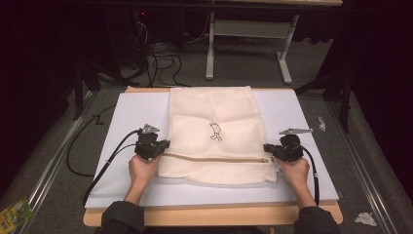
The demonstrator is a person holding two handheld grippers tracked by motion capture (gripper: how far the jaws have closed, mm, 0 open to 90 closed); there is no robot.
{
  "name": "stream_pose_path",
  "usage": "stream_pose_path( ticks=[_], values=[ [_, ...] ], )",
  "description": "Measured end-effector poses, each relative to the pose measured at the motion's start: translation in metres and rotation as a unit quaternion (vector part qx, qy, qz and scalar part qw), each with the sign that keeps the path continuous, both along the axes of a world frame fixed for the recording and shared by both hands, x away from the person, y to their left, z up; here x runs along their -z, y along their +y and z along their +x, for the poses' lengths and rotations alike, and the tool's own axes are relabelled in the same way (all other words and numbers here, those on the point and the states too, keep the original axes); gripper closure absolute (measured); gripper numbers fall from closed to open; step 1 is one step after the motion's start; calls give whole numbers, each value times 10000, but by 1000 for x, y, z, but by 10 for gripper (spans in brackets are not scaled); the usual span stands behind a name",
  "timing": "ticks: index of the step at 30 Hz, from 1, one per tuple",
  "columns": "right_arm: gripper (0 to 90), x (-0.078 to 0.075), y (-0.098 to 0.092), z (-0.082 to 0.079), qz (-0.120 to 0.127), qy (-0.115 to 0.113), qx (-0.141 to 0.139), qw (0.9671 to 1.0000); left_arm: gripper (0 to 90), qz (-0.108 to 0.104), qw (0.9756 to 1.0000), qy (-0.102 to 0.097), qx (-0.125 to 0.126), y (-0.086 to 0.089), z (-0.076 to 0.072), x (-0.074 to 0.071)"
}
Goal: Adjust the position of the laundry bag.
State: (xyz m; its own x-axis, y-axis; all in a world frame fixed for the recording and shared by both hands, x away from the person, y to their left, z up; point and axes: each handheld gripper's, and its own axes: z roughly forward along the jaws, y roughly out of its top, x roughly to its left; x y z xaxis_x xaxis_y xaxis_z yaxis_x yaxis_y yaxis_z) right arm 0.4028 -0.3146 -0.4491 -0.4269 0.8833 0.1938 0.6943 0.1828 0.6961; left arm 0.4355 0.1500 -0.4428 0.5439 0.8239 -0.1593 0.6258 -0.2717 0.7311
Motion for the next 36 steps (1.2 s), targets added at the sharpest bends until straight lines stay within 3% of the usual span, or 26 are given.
stream_pose_path(
  ticks=[16, 32, 36],
  values=[
    [897, -2, 27, 4, 12, 30, -203, 9998, 851, 23, 9996, -93, -248, 28, -8, 2],
    [894, 1, 38, 2, 39, 72, -289, 9995, 834, 74, 9994, -46, -346, 37, -12, 10],
    [891, 5, 37, 1, 70, 133, -225, 9996, 829, 169, 9993, -53, -334, 35, -13, 12]
  ],
)
